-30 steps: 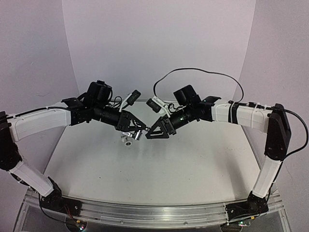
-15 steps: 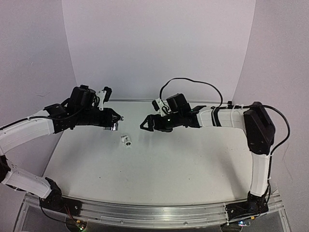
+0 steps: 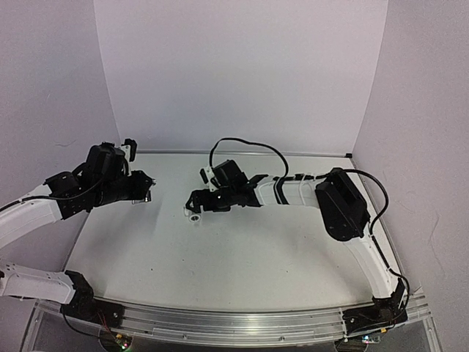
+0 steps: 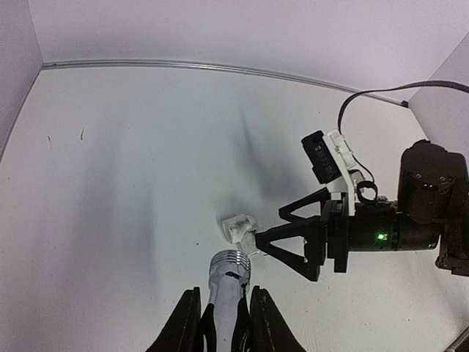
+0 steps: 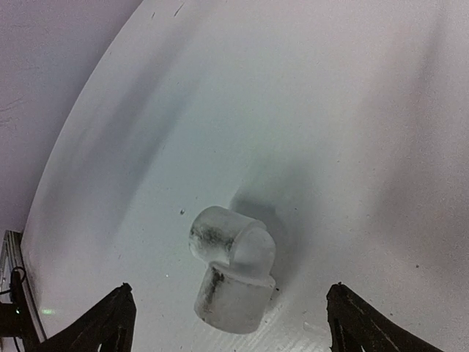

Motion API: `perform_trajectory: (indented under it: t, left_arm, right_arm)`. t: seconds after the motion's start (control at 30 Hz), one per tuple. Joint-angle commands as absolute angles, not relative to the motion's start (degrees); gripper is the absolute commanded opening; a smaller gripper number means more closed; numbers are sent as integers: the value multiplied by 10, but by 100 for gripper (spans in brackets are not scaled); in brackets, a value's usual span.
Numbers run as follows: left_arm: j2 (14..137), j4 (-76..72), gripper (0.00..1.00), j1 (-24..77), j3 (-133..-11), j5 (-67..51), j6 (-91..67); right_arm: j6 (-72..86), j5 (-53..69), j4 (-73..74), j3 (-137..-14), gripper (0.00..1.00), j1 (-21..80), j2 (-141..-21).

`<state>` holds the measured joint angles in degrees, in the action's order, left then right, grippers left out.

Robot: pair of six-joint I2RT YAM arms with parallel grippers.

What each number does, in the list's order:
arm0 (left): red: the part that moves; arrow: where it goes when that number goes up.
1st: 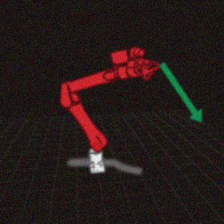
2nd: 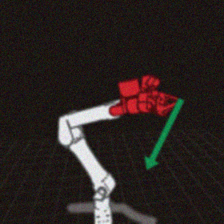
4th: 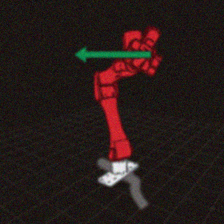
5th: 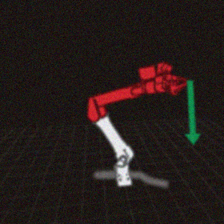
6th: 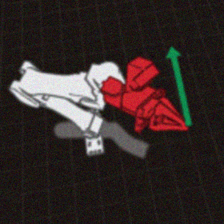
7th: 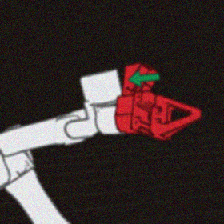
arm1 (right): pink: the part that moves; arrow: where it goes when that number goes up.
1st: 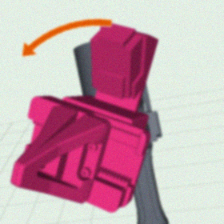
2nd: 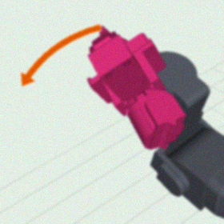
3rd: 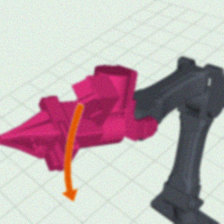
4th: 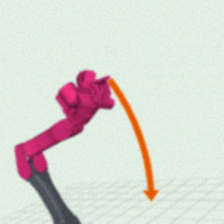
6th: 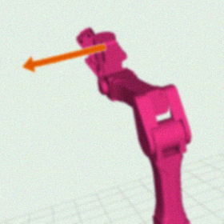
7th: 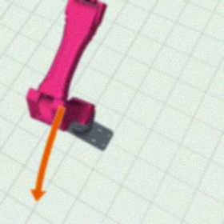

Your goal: Install the water faucets

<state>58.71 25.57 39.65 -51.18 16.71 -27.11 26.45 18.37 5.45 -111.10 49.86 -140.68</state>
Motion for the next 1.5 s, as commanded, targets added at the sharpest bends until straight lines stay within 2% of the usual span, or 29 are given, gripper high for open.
perform_trajectory:
  t: [0.0,0.13,0.27,0.57,0.87,0.93,1.03,1.33,1.47]
  left_arm:
    - [569,241,0,393,-512,193,-275]
    - [573,241,0,393,-514,185,-275]
    - [576,241,0,393,-518,185,-275]
    - [591,241,0,393,-540,173,-275]
    - [612,237,0,392,-556,163,-273]
    - [618,237,0,392,-560,163,-272]
    - [624,233,0,392,-560,165,-273]
    - [661,208,0,389,-563,152,-264]
    - [678,190,0,387,-564,140,-266]
  right_arm:
    - [234,157,89,-1191,89,501,-1456]
    - [217,133,114,-1229,88,511,-1484]
    - [194,85,152,-1263,83,522,-1503]
    - [167,32,199,-1317,83,547,-1534]
    - [155,36,197,-1286,52,550,-1510]
    - [157,40,197,-1263,46,550,-1496]
    - [164,38,190,-1193,42,550,-1447]
    - [159,43,121,-852,42,548,-1207]
    - [174,64,123,-752,42,548,-1133]
